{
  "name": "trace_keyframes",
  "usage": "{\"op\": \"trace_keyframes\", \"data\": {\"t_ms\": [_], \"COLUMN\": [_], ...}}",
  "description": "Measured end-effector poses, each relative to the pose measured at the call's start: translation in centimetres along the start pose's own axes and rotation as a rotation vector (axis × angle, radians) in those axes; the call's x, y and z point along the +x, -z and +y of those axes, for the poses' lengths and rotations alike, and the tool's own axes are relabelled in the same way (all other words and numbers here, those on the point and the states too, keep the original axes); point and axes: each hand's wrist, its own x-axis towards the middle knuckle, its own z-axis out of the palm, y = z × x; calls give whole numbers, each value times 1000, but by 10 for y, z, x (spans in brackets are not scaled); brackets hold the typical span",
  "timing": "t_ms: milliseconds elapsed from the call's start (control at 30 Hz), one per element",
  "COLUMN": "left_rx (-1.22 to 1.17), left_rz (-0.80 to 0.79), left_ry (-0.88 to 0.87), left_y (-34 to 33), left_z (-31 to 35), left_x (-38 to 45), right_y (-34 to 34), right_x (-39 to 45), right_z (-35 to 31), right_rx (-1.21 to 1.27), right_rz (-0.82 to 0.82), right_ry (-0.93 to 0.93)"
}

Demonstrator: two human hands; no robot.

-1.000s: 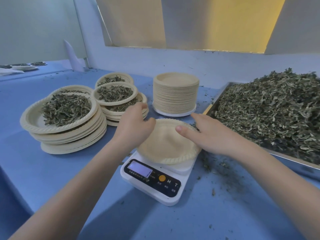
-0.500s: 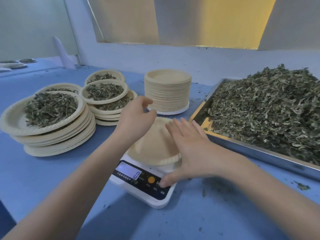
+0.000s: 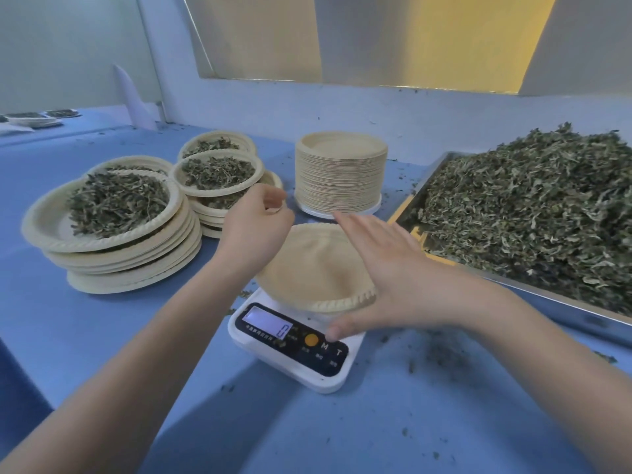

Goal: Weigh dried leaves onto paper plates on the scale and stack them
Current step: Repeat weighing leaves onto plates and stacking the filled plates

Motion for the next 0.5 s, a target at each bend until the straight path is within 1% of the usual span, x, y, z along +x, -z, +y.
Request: {"op": "trace_keyframes", "data": {"t_ms": [167, 333, 433, 500], "left_rx": [31, 74, 107, 146], "left_rz": [-45, -54, -78, -137], "left_ry": [-25, -61, -121, -185], "left_y": [2, -1, -12, -27], "left_z": [1, 8, 17, 28], "left_x": [-3, -3, -6, -8], "right_y": [3, -1, 5, 11], "right_x": [-4, -6, -8, -8], "right_z": [6, 9, 15, 22], "right_rx": [48, 66, 108, 135], "right_rz": [-34, -49, -19, 31], "right_ry": [-45, -26, -47, -71]}}
